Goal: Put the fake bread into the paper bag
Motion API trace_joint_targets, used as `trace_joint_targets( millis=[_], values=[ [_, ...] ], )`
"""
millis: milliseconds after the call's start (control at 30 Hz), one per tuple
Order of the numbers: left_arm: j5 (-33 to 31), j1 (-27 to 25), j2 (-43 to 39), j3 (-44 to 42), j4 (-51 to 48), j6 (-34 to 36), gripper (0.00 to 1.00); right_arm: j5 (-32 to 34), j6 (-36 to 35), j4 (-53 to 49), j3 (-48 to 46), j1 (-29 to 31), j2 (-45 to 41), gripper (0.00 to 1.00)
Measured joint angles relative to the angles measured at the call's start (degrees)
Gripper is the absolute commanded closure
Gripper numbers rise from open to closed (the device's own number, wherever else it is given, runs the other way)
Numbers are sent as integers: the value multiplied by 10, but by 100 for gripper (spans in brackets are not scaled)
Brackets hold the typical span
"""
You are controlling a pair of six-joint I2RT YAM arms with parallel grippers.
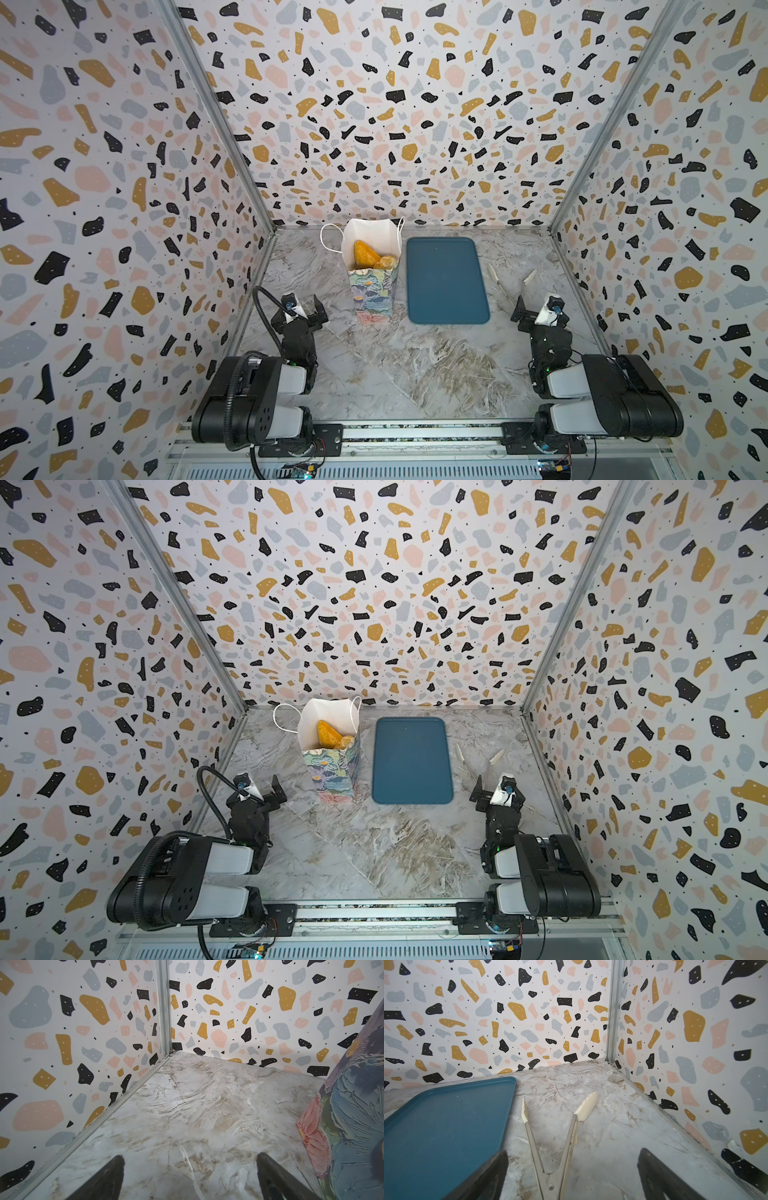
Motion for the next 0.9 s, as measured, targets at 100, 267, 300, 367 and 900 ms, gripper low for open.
trace_joint_targets(
  millis=[100,267,300,367,900],
  values=[
    [7,0,0,1,-3,2,0,-2,-4,0,3,1,1,1],
    [15,-1,0,1,-3,5,0,-42,-25,21,21,5,48,1],
    [15,-1,0,1,-3,5,0,-51,-34,16,28,10,62,1],
    [17,-1,0,1,-3,5,0,-67,-49,-21,45,23,67,1],
    [19,-2,0,1,-3,7,0,-70,-83,-53,74,48,68,1]
  ],
)
